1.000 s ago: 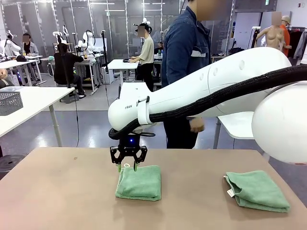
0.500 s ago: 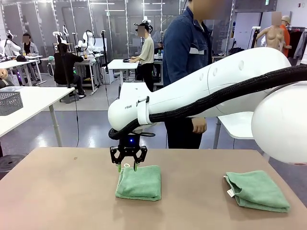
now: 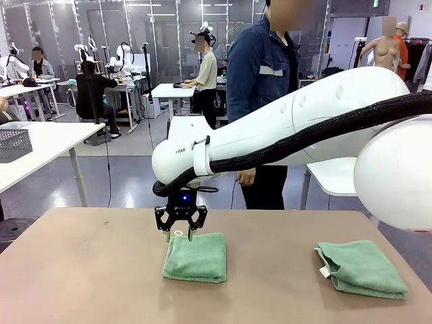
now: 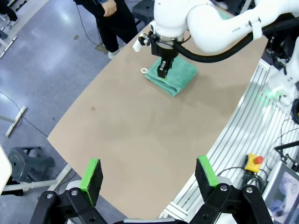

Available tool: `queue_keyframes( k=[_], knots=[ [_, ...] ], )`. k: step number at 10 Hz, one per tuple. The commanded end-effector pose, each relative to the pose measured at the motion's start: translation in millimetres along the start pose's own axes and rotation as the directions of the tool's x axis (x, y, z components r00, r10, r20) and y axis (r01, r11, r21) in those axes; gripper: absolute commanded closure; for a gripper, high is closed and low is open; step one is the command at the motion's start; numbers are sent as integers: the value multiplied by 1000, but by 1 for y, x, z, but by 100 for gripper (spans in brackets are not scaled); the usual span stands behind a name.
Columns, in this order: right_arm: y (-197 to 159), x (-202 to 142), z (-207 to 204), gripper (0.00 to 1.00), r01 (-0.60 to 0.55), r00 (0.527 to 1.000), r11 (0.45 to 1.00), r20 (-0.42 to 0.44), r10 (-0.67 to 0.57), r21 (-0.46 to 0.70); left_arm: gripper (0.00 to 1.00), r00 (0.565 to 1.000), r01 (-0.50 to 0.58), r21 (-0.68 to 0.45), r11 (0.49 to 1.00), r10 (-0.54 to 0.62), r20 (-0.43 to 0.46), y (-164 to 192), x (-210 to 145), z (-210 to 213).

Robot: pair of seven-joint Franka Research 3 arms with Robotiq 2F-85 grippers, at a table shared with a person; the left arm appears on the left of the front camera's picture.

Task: Fold the towels and place them in the basket.
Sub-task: Stack the folded Towel with hook on the right side of the table.

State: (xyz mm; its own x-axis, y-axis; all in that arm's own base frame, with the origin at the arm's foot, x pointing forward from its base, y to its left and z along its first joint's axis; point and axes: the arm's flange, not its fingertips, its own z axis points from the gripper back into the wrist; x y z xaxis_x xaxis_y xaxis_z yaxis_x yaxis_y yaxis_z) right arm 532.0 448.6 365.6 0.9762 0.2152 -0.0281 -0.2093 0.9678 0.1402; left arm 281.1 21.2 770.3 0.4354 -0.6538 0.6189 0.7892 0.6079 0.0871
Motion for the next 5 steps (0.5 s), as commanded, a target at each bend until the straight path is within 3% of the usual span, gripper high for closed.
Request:
queue_keyframes(
  k=[1,5],
  knots=[
    [0,0,0,36,0,1000,1000,0,0,0,0,1000,16,1,1000,-16,-4,-1,0,1],
    [-71,-62,45,36,122,989,971,62,-137,204,0,1000,16,1,1000,-16,-4,-1,0,1]
  ],
)
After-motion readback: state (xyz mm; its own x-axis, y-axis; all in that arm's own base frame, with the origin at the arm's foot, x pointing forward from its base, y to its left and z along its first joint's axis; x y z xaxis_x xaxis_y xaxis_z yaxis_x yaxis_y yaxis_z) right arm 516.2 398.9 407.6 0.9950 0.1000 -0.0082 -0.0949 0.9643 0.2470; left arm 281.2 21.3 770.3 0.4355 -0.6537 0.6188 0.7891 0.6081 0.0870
